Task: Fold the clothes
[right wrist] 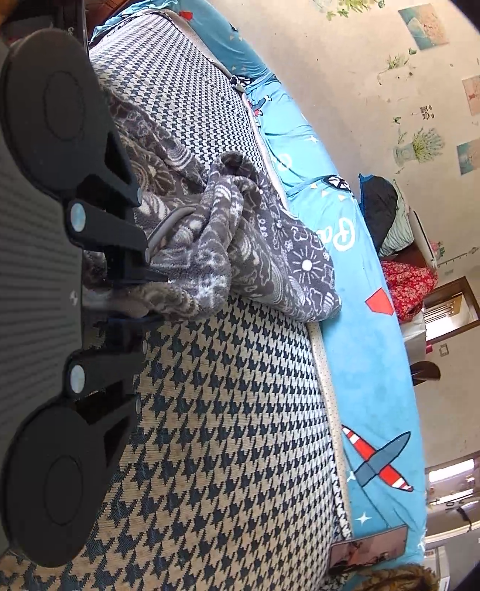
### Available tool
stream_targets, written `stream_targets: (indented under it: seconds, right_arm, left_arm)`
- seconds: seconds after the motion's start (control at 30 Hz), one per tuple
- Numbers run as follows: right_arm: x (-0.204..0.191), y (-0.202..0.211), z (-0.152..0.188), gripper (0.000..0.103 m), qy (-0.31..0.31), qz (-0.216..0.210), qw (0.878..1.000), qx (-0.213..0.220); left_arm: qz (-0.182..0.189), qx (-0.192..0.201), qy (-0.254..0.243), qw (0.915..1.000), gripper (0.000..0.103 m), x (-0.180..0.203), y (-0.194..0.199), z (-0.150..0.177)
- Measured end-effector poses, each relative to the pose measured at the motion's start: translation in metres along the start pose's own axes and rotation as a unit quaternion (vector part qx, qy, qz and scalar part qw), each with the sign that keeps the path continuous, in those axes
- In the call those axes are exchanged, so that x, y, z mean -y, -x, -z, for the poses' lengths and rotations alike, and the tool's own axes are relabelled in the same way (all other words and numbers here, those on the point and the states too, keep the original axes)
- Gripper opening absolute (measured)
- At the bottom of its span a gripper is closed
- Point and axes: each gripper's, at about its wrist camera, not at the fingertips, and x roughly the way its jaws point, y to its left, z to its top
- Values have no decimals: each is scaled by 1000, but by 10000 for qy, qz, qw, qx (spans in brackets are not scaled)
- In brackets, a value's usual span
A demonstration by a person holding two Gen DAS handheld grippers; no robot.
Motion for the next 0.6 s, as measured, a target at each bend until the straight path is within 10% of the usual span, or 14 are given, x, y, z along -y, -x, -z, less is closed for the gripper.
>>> stream_targets:
  seconds: [0.6]
  right_arm:
    - [-142, 31, 32, 12, 1597, -1118, 9808, 54]
  left_arm:
    - [181, 513, 1123, 9922, 103, -41, 32, -8]
